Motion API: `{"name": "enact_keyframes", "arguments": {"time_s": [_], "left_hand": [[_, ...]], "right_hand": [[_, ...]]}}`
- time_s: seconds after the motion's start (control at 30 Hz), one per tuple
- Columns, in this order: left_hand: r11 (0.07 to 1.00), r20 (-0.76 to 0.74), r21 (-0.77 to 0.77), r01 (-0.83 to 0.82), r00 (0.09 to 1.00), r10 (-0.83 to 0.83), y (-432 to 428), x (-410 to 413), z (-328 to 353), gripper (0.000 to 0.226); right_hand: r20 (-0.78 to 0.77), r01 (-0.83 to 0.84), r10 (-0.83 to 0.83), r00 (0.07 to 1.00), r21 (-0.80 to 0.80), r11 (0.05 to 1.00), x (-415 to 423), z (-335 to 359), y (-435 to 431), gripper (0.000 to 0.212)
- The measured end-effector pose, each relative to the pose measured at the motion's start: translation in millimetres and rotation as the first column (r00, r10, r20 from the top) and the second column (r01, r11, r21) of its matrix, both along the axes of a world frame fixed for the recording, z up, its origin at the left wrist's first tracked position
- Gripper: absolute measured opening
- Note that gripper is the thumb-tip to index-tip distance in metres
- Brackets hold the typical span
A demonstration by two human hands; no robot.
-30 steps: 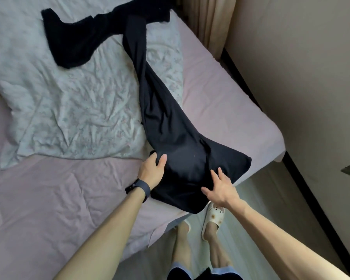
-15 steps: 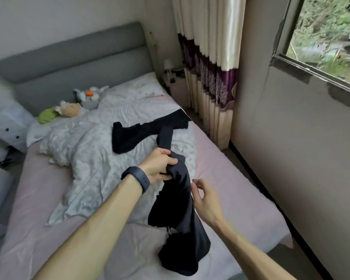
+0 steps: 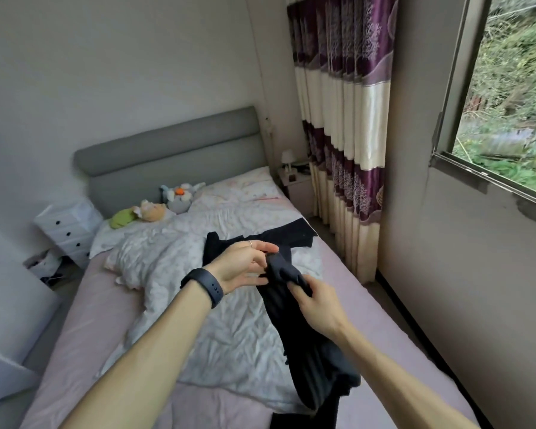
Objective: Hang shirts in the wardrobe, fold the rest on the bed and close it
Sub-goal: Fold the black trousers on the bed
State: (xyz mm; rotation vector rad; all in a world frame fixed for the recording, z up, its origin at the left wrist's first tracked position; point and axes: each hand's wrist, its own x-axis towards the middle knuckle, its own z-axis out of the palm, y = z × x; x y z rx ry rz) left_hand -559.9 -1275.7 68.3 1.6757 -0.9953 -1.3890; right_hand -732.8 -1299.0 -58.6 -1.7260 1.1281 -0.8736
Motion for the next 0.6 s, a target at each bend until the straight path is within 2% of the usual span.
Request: {"name": "enact_keyframes", "arguments": {"time_s": [0.1, 0.17, 0.2, 0.27, 0.3, 0.33, 0.4, 0.5, 0.53, 0.6], "left_hand": [[0.986, 0.296, -0.149, 0.072, 0.955, -0.025, 3.8, 2.3, -3.8, 0.053], [0.948, 0.568, -0.194, 0.252, 0.817, -0.101, 8.6, 3.2, -10.8, 0.064], [0.918, 0.728, -0.163, 0.361, 0.673, -0.136, 11.2, 3.5, -15.5, 0.071], [0.844, 0.964, -0.029, 0.535, 0.238, -0.117, 16.2, 0.4, -25.4, 0.090], [0.807, 0.995, 0.008, 0.591, 0.078, -0.067, 18.0, -1.6, -29.9, 0.098], [0.775, 1.000, -0.001, 0.632, 0.002, -0.001, 19.0, -5.2, -32.3, 0.102], [0.675, 0.986, -0.107, 0.730, -0.010, 0.167, 17.5, -11.3, -34.3, 0.091], [0.462, 0.927, -0.192, 0.866, 0.005, 0.374, 7.4, -14.8, -34.2, 0.031], [0.438, 0.921, -0.193, 0.878, 0.009, 0.388, 3.0, -15.3, -33.6, 0.020], [0.467, 0.944, -0.213, 0.858, 0.057, 0.325, -5.7, -17.3, -31.6, 0.015]], "right_hand": [[0.007, -0.031, 0.030, 1.000, 0.052, 0.998, -7.3, 12.9, -10.4, 0.034], [0.041, -0.073, 0.069, 0.997, 0.123, 0.990, -12.9, 20.1, -14.8, 0.034], [0.066, -0.106, 0.097, 0.993, 0.163, 0.981, -16.1, 24.0, -16.7, 0.034], [0.136, -0.192, 0.163, 0.977, 0.246, 0.950, -22.2, 31.0, -19.8, 0.028], [0.166, -0.234, 0.194, 0.967, 0.276, 0.932, -25.1, 33.7, -21.3, 0.025], [0.186, -0.268, 0.220, 0.958, 0.297, 0.916, -28.3, 35.5, -23.3, 0.024], [0.210, -0.303, 0.244, 0.947, 0.329, 0.894, -33.4, 38.4, -27.5, 0.024], [0.323, -0.329, 0.218, 0.921, 0.343, 0.880, -42.3, 42.6, -34.3, 0.026], [0.354, -0.319, 0.192, 0.915, 0.345, 0.883, -47.0, 44.9, -36.8, 0.029], [0.377, -0.297, 0.155, 0.913, 0.354, 0.887, -60.1, 49.7, -41.4, 0.037]]}}
